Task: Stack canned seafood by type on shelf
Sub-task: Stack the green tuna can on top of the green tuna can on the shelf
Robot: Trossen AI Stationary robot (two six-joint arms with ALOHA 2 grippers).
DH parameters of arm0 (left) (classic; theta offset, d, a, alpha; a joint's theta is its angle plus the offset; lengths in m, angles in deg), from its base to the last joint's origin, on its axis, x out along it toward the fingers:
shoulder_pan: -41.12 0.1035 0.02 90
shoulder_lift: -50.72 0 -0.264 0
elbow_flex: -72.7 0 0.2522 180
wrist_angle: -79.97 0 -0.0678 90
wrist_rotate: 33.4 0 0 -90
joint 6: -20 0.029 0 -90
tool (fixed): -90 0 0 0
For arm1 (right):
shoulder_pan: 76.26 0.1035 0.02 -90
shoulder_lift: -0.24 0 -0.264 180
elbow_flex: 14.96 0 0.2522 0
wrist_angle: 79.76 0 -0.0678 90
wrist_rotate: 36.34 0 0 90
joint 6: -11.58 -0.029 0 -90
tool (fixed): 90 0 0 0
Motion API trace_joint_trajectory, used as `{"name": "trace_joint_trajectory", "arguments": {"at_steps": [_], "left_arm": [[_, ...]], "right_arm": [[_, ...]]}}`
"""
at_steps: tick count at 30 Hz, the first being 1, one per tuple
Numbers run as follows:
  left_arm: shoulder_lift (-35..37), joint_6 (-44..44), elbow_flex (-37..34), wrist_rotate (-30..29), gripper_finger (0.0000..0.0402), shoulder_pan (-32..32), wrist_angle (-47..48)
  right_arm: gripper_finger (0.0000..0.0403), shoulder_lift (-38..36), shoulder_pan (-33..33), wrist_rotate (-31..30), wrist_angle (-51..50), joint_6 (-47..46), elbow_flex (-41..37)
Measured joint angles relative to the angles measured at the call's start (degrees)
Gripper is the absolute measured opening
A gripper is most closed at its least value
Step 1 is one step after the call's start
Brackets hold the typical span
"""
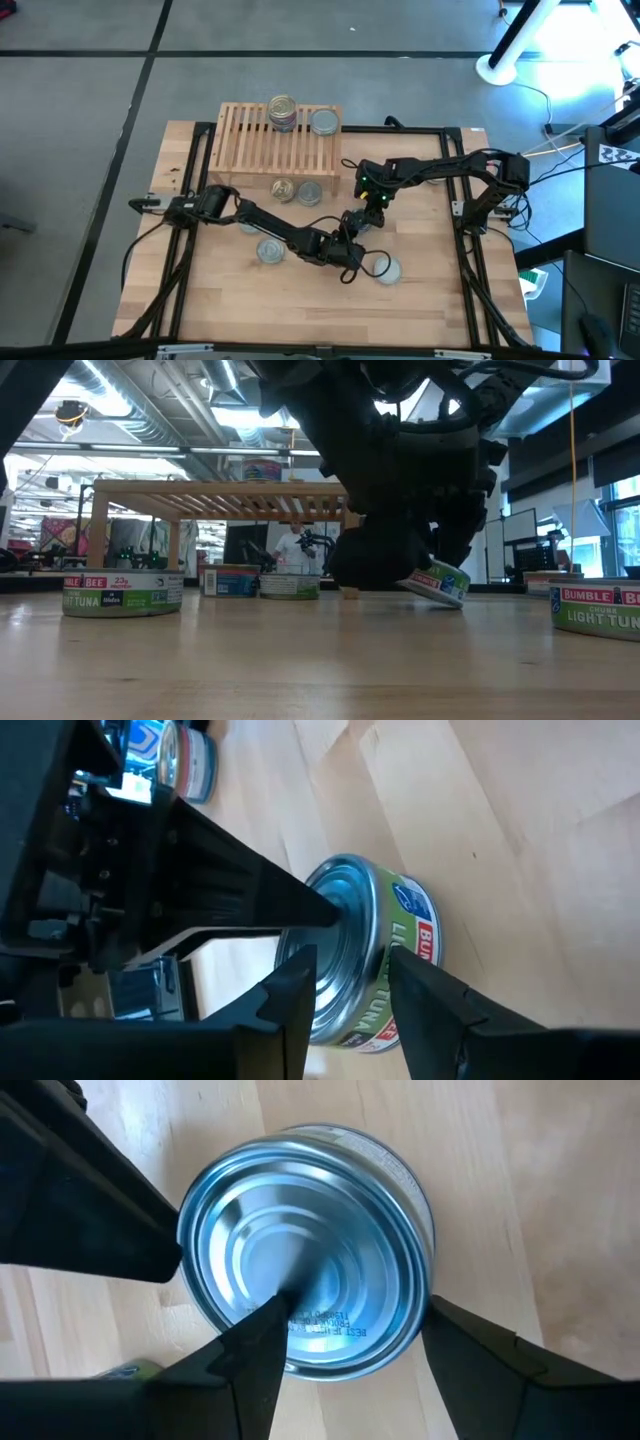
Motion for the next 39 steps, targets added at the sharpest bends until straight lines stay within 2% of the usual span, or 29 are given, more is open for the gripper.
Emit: {"name": "trace_joint_trajectory", "arguments": {"at_steps": [8, 11, 15, 24, 29, 32, 36, 39], "left_arm": [[1.10, 0.13, 0.40, -1.80, 0.0119, -0.44, -0.68], [1.56, 0.19, 0.74, -4.50, 0.0119, 0.45, -1.56], [1.46, -0.19, 0.68, -3.25, 0.0119, 1.19, -0.77], [4.37, -0.58, 1.22, -6.47, 0.0119, -0.20, 0.07], [7.31, -7.69, 1.22, -4.49, 0.0109, -1.72, 6.23], [9.34, -17.84, 1.22, 0.49, 0.0098, -1.90, 13.33], [10.43, -29.59, 1.22, 17.42, 0.0084, -1.45, 19.21], [10.41, -31.13, 1.06, 29.20, 0.0076, -1.31, 21.17]], "right_arm": [[0.0223, -0.02, 0.07, 0.55, -0.03, 0.41, 0.02], [0.0222, 0.09, 0.49, 2.57, 0.10, 0.70, 0.02], [0.0222, 0.09, 0.29, 3.87, -0.06, 1.30, 0.02], [0.0222, 0.09, 0.22, 0.42, -0.80, 1.32, 0.02], [0.0222, 0.09, 0.22, 0.40, -0.61, 1.32, 0.02], [0.0222, 0.07, 0.22, 0.42, -0.61, 1.32, 0.02], [0.0223, 0.07, 0.20, 2.36, -0.58, 1.13, 0.02], [0.0223, 0.07, 0.17, 3.48, -0.56, 1.06, 0.02]]}}
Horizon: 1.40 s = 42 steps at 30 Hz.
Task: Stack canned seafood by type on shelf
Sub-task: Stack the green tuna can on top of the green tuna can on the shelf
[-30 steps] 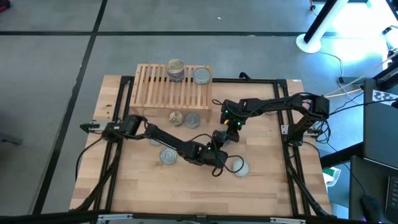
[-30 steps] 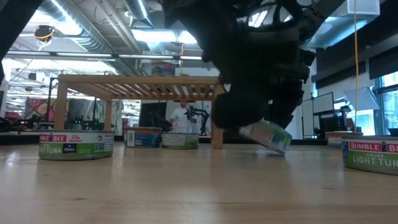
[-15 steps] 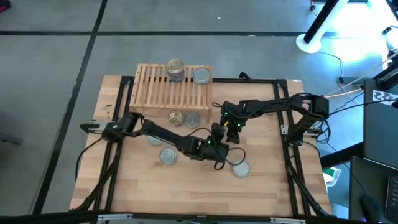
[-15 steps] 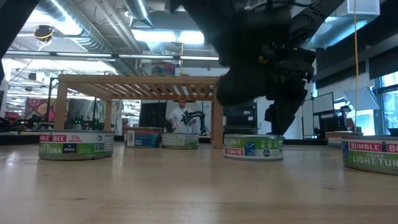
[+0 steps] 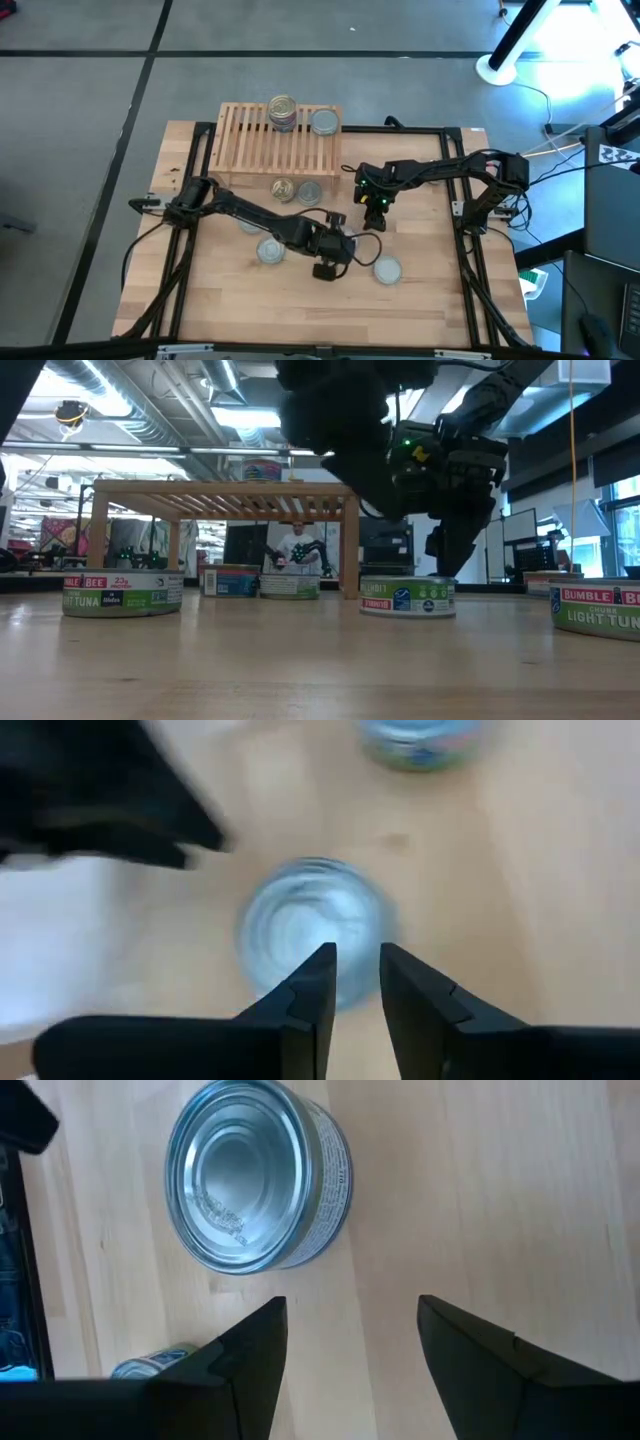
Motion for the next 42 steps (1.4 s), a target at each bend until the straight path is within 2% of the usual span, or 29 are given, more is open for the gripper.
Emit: {"name": "trace_joint_trajectory", "arguments": {"at_steps": [2, 7, 12, 16, 20, 27, 42], "left_arm": [[0.00, 0.21, -0.76, 4.15, 0.0072, -0.03, -0.49], [-0.14, 0.75, -1.23, 5.58, 0.0060, -0.02, 0.09], [-0.11, 0.84, -2.22, 9.68, 0.0039, 1.37, 1.85], [-0.10, 1.02, -4.27, 13.08, 0.0018, 2.27, -0.18], [-0.18, 1.13, -6.73, 13.45, 0.0002, 2.58, -2.56], [-0.18, 3.62, -9.88, 13.56, 0.0003, 2.89, -9.98], [-2.41, 3.59, -11.29, 13.60, 0.0005, 3.58, -11.74]], "right_arm": [[0.0223, 0.00, 0.00, -0.02, 0.02, 0.00, 0.00], [0.0223, 0.00, -0.02, 0.02, 2.18, -0.12, 0.00], [0.0223, 0.00, 0.00, 0.00, 5.56, -4.48, 0.00], [0.0223, -0.02, 1.13, 0.00, 6.00, -6.15, 0.00], [0.0223, -0.04, 4.41, -1.01, 6.49, -6.19, 0.00], [0.0223, -0.04, 8.85, -6.13, 10.54, -9.32, 0.00], [0.0223, -0.04, 10.12, -5.17, 12.25, -12.55, -0.01]]}}
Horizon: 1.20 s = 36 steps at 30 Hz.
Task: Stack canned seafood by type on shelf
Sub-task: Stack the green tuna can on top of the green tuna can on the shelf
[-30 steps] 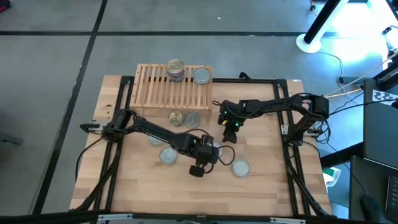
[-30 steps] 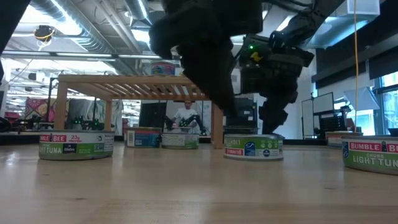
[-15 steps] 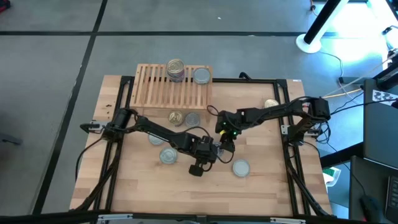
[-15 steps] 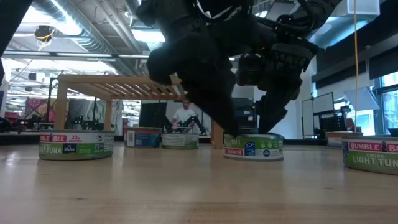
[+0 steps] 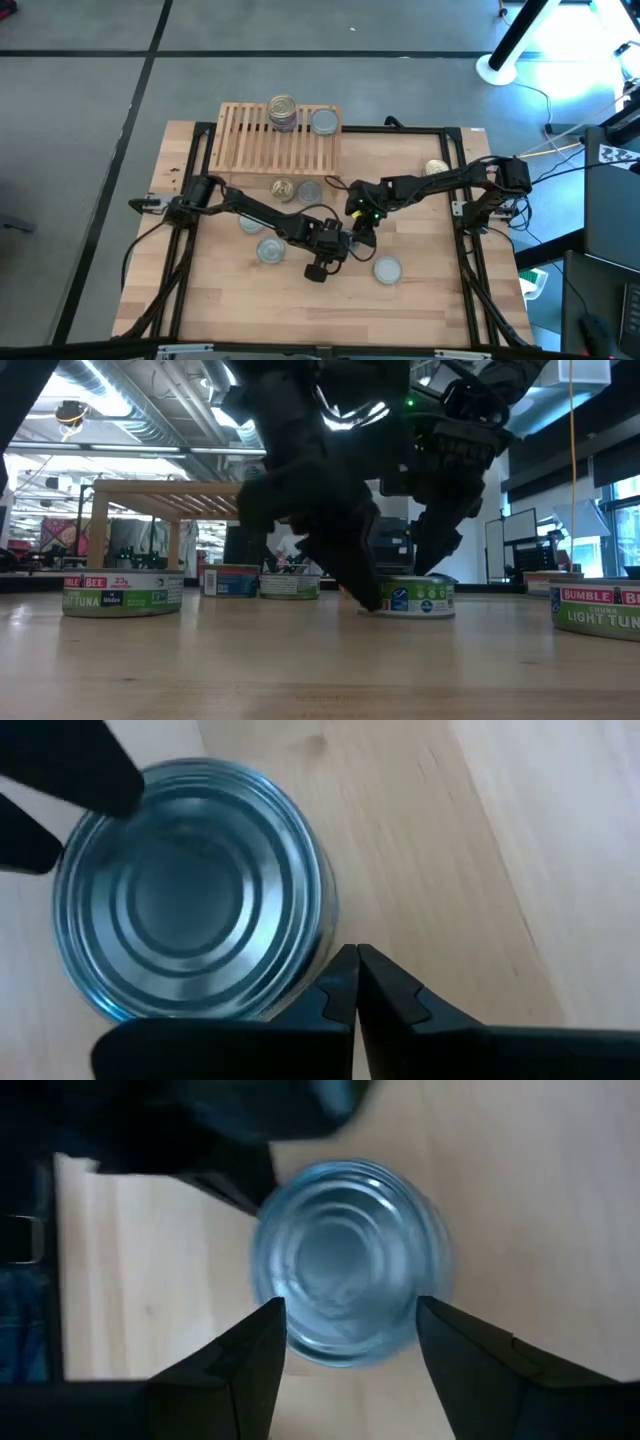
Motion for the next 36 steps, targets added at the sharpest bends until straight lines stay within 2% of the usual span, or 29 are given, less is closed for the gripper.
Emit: {"name": "trace_joint_trajectory", "arguments": {"at_steps": [3, 11, 25, 36], "left_arm": [[-0.55, 0.02, 0.02, -0.01, 0.0005, 0.04, -0.45], [2.38, 0.03, 0.12, -0.02, 0.0005, -0.31, 0.99], [3.27, -1.29, -0.06, -1.04, 0.0005, 1.09, 0.80], [2.73, -4.28, -3.34, 0.99, 0.0005, 0.72, -0.95]], "right_arm": [[0.0223, 0.00, 0.00, 1.72, 1.17, -0.10, 0.01], [0.0223, 0.00, -0.11, -3.40, -0.73, -0.78, -0.01], [0.0223, 0.00, -0.04, -1.78, -1.22, -0.83, 0.01], [0.0223, 0.00, -0.04, -1.74, -0.35, -1.23, -0.01]]}}
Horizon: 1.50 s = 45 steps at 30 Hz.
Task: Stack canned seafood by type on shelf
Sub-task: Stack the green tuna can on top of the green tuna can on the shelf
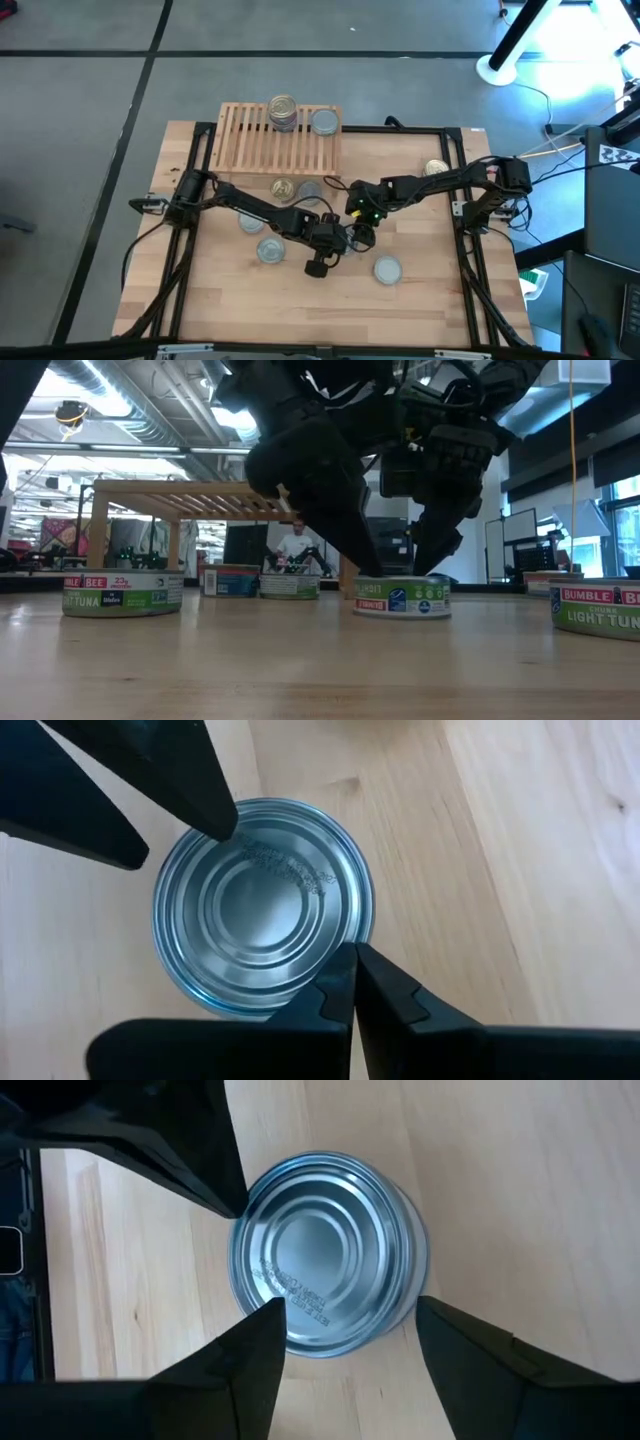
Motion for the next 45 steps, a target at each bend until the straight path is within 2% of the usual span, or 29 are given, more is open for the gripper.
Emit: {"name": "trace_joint_trajectory", "arguments": {"at_steps": [11, 16, 27, 39, 45], "left_arm": [[-0.17, 0.18, -0.28, 2.08, 0.0005, -0.13, -1.29], [-0.31, 0.36, -0.39, 2.31, 0.0005, -0.17, -2.62], [-0.31, 0.28, -0.39, 3.84, 0.0005, -0.42, -2.38], [-0.23, -0.25, -0.39, 3.60, 0.0005, -1.63, -0.68], [-0.21, -0.23, -0.39, 2.75, 0.0005, -2.12, -0.69]], "right_arm": [[0.0223, 0.09, 0.00, 1.33, 0.12, -0.08, 0.00], [0.0223, 2.41, 0.47, 1.35, 1.01, -2.48, 0.00], [0.0223, 5.33, 4.09, 5.22, 6.92, -3.72, -0.09], [0.0223, 5.33, 3.89, 13.44, 11.95, -9.19, -0.13], [0.0223, 5.31, 3.91, 14.57, 12.11, -11.58, -0.13]]}}
